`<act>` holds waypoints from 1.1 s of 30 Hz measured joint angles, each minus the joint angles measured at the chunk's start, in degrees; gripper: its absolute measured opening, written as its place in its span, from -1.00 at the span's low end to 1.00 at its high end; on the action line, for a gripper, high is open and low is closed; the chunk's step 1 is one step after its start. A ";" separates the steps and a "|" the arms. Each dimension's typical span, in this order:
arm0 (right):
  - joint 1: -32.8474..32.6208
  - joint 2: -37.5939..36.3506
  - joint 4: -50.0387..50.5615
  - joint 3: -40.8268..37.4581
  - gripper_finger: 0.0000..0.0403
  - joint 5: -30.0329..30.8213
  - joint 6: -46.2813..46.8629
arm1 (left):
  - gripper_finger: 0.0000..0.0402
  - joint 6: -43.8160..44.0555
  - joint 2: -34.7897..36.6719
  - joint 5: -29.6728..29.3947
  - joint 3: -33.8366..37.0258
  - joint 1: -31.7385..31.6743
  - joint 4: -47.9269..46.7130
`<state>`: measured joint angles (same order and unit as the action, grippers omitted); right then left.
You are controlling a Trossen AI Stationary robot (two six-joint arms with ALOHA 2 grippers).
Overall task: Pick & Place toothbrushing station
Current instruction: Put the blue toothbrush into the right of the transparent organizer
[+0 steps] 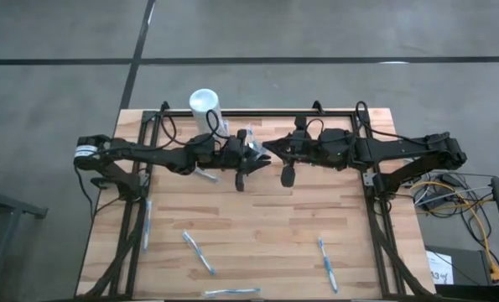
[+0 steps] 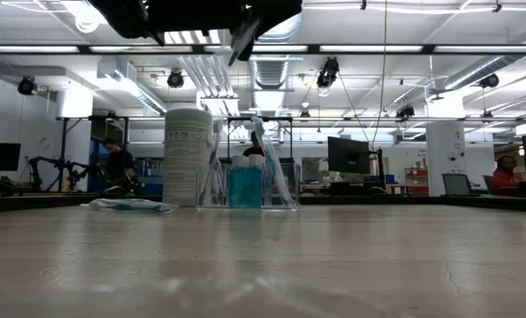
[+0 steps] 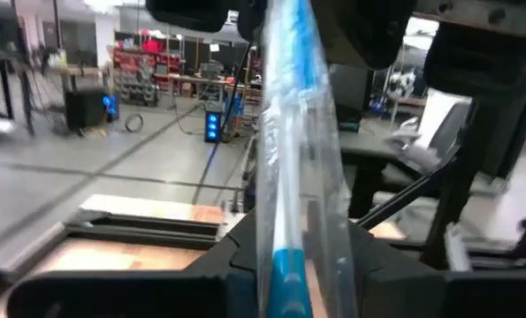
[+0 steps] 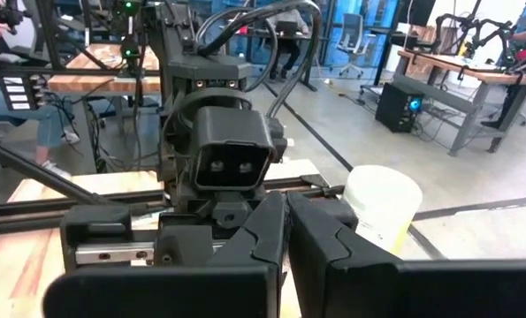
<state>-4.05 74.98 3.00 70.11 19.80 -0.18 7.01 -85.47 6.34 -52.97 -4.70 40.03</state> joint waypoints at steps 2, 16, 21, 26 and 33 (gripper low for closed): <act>-0.02 0.00 0.11 0.00 -0.97 -0.12 0.02 | -0.59 -4.44 0.00 -0.29 0.00 0.42 0.00; -0.07 0.00 0.24 0.00 -0.96 -0.30 -0.90 | -0.45 -10.31 0.15 -0.28 -0.09 2.35 0.74; -0.07 0.02 0.33 0.00 -0.96 -0.31 -0.92 | -0.38 -2.75 0.17 -0.36 -0.13 2.34 1.11; -0.07 0.04 0.42 0.00 -0.96 -0.30 -0.94 | -0.33 -1.80 0.20 -3.91 -0.13 2.32 1.11; -0.07 -0.13 1.12 -0.02 -0.96 -0.30 -0.94 | -0.31 -0.61 0.20 -5.19 -0.80 2.66 0.94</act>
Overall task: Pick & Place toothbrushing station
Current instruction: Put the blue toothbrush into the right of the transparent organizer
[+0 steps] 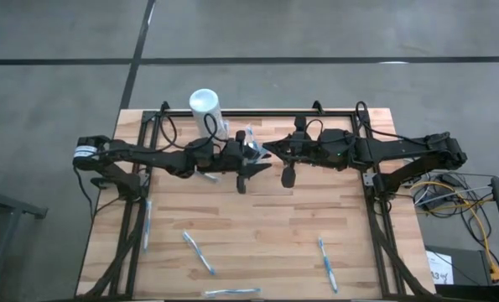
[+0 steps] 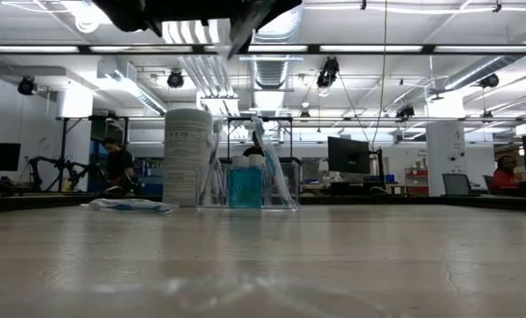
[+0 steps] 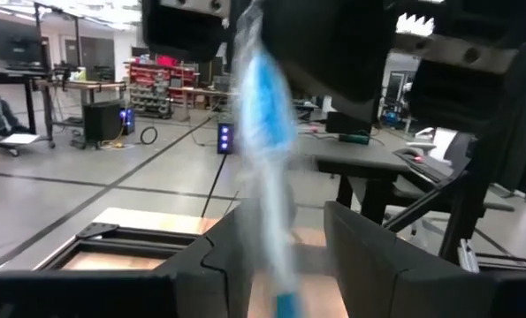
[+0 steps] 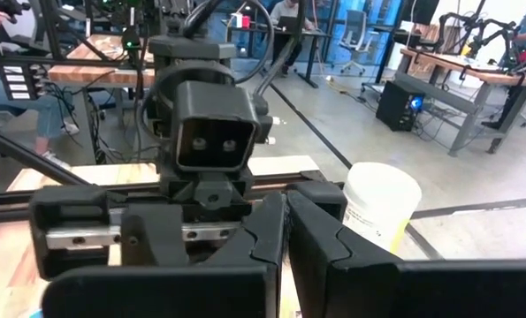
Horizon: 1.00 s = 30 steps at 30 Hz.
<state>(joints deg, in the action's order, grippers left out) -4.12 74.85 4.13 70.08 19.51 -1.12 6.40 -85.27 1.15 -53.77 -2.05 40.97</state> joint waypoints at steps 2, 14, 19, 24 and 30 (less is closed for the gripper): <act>0.00 -0.11 0.04 0.00 -0.96 0.00 -0.01 | -0.31 -0.07 0.02 0.00 -0.49 0.32 -0.02; 0.00 -0.15 1.35 -0.02 -0.96 0.02 0.84 | -0.31 -9.99 0.09 -4.11 -2.20 0.29 -1.11; 0.00 -0.17 3.44 -0.02 -0.96 0.02 1.13 | -0.31 -12.60 0.97 -4.33 -2.20 0.31 -2.83; 0.00 -0.39 3.56 -0.02 -0.96 0.02 1.13 | -0.31 -12.49 2.88 -4.31 -2.20 0.35 -6.52; 0.00 -0.98 4.33 -0.04 -0.96 0.07 1.13 | -0.31 -12.49 6.64 -4.31 -2.20 0.40 -11.28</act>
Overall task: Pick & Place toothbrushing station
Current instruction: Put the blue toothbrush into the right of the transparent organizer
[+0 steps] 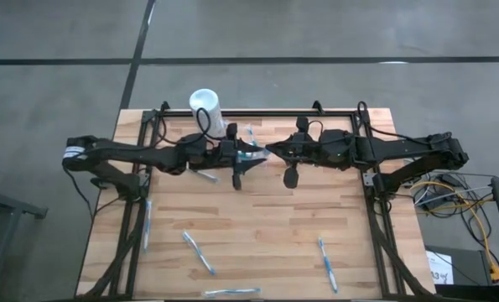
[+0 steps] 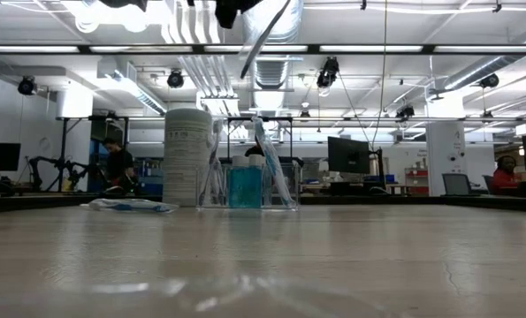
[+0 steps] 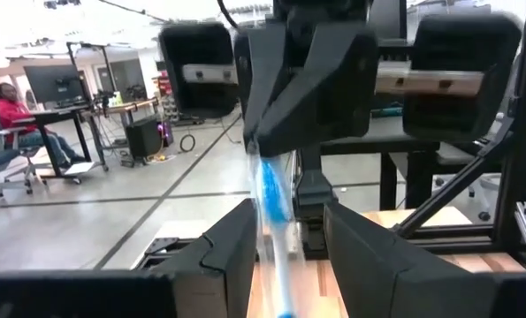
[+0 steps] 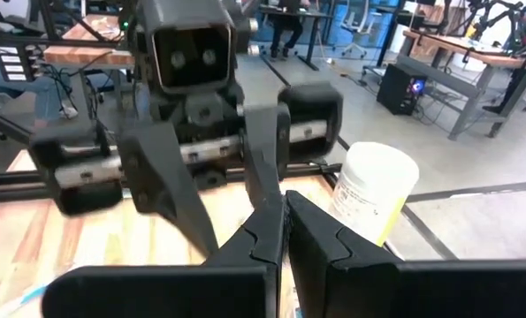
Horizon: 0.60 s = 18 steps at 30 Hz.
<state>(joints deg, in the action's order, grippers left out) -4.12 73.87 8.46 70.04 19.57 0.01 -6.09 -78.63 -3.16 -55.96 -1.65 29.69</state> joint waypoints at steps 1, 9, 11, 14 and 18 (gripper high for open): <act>0.00 0.00 -0.01 0.00 -0.96 0.02 0.00 | -0.31 -0.21 0.70 0.00 0.00 0.00 -0.21; 0.48 0.24 0.85 0.00 -0.96 0.10 0.47 | -0.31 -2.01 7.30 0.02 0.00 -0.02 -9.36; 0.59 0.24 0.80 0.00 -0.96 0.11 0.50 | -0.31 -2.02 8.91 0.02 0.02 -0.01 -11.46; 0.88 0.24 0.65 0.00 -0.96 0.08 1.16 | -0.31 -2.05 11.34 0.02 0.02 -0.05 -13.82; 1.71 0.24 0.59 0.00 -0.96 0.07 2.19 | -0.31 -2.05 13.86 0.02 0.02 -0.07 -15.75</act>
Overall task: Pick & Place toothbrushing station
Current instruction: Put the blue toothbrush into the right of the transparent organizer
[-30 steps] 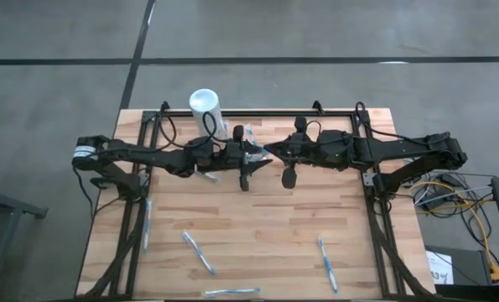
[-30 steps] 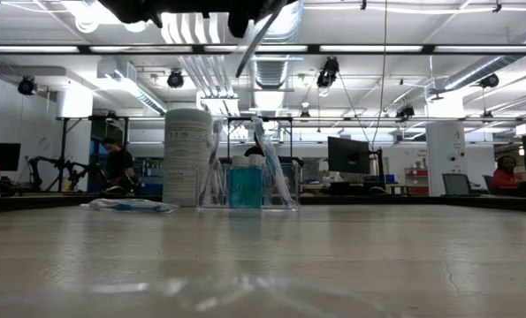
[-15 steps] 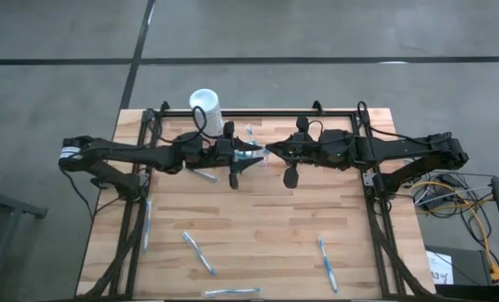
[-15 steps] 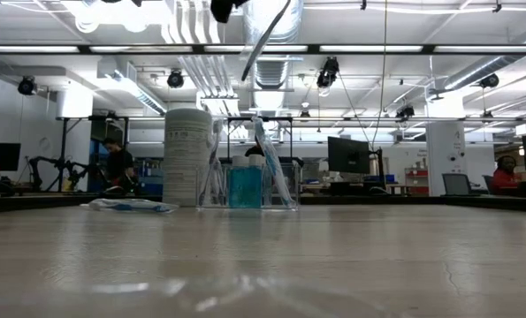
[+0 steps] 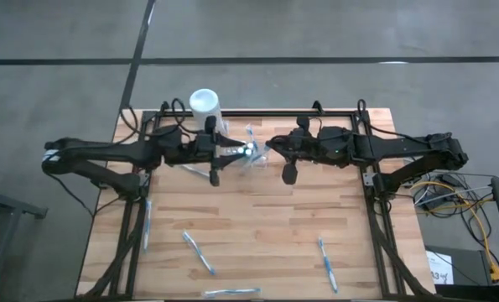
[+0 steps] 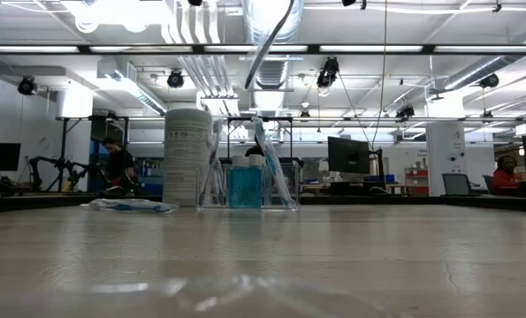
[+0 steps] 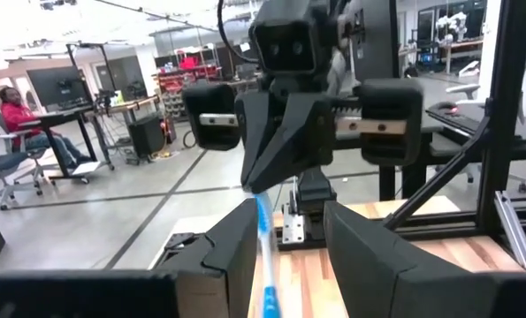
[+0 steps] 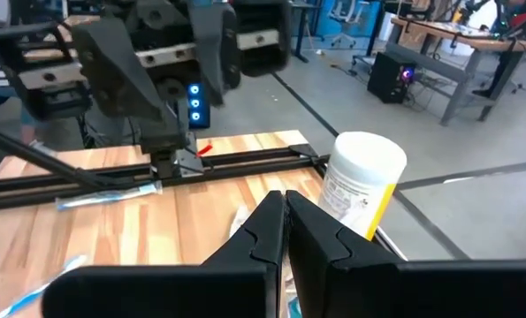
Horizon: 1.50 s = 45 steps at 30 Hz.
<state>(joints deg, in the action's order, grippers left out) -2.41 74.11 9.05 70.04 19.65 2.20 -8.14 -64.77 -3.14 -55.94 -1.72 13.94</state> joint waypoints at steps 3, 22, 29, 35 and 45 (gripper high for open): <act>0.33 0.02 -0.61 0.00 -0.96 -0.07 0.43 | -0.31 0.00 1.28 0.00 0.00 0.00 -0.46; 0.61 5.25 -1.59 -0.09 -0.96 -0.18 1.23 | -0.31 -0.02 2.39 0.03 0.09 -0.03 -4.29; 2.49 7.17 -5.80 -0.09 -0.96 -0.09 -0.40 | -0.31 0.07 2.38 0.04 0.11 -0.02 -5.01; 6.00 7.06 -6.27 -0.09 -0.96 0.32 0.02 | -0.31 -0.83 2.52 0.02 0.11 -0.04 -5.26; 9.26 7.04 -1.70 -0.09 -0.96 0.44 -0.79 | -0.31 -2.45 4.88 -9.43 0.15 -0.07 -8.05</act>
<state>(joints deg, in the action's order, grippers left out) 6.85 81.14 7.34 69.95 20.08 1.41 -10.59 -59.89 -12.57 -55.79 -1.78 5.89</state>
